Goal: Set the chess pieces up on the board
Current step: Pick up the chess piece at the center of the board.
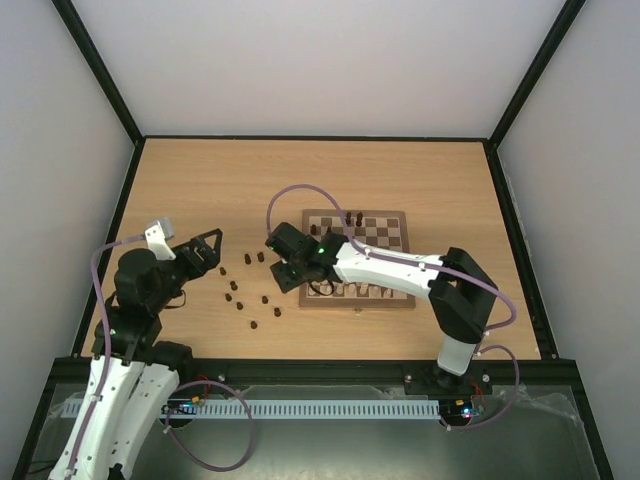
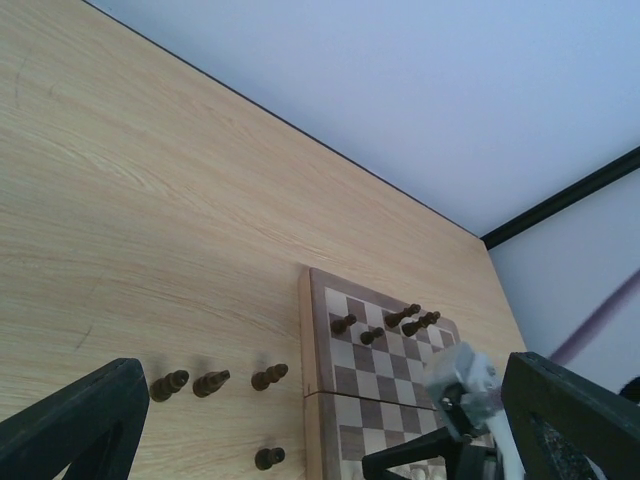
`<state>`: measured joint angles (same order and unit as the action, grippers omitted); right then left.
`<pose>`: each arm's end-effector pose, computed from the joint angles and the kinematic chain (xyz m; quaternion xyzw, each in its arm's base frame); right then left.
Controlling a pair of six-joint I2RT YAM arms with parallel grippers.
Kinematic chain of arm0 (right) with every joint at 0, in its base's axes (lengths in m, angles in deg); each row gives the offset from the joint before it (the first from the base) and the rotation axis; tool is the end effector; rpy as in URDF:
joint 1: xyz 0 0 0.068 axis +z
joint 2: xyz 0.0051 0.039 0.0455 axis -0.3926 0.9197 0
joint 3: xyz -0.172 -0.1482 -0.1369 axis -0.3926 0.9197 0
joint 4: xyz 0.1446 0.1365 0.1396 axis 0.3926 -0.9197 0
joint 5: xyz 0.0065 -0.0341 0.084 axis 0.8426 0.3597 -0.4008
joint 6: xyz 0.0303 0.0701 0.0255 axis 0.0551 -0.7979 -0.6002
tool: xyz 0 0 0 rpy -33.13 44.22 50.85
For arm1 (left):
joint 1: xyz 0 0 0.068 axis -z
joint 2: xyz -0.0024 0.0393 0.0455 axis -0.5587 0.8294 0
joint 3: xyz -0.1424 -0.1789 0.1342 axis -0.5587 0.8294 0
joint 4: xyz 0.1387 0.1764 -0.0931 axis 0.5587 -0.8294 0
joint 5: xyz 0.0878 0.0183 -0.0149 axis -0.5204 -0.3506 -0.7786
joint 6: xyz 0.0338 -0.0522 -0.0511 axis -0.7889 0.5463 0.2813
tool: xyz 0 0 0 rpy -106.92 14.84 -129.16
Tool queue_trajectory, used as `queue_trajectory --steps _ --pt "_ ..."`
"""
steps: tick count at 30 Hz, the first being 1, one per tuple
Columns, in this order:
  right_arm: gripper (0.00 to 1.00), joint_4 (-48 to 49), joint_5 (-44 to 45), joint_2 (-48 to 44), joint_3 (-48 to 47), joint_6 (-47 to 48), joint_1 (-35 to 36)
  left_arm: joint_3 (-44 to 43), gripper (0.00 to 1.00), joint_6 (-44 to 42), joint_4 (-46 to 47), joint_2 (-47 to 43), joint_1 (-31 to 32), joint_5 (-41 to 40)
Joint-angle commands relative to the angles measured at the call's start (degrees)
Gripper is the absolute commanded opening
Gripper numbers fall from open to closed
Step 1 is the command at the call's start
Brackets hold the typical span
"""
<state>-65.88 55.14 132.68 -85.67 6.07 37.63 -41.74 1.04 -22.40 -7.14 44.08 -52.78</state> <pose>0.1989 0.3400 0.2202 -0.2696 0.8877 0.2144 0.3054 0.1322 -0.0365 0.2887 -0.1428 0.7649 -0.3284 0.5354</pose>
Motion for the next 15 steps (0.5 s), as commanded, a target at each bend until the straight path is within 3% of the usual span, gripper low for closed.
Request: queue_trajectory --steps 1,11,15 --pt "0.48 -4.5 2.2 3.2 -2.3 0.0 0.7 -1.1 1.00 -0.6 -1.7 -1.4 0.2 0.2" --pt "0.34 -5.6 2.7 5.8 -3.4 -0.4 1.7 -0.9 1.00 -0.5 -2.1 -2.3 0.2 0.2" --pt "0.33 -5.9 2.7 6.9 -3.7 -0.2 2.0 -0.8 1.00 -0.3 -2.1 -2.6 0.2 -0.1"
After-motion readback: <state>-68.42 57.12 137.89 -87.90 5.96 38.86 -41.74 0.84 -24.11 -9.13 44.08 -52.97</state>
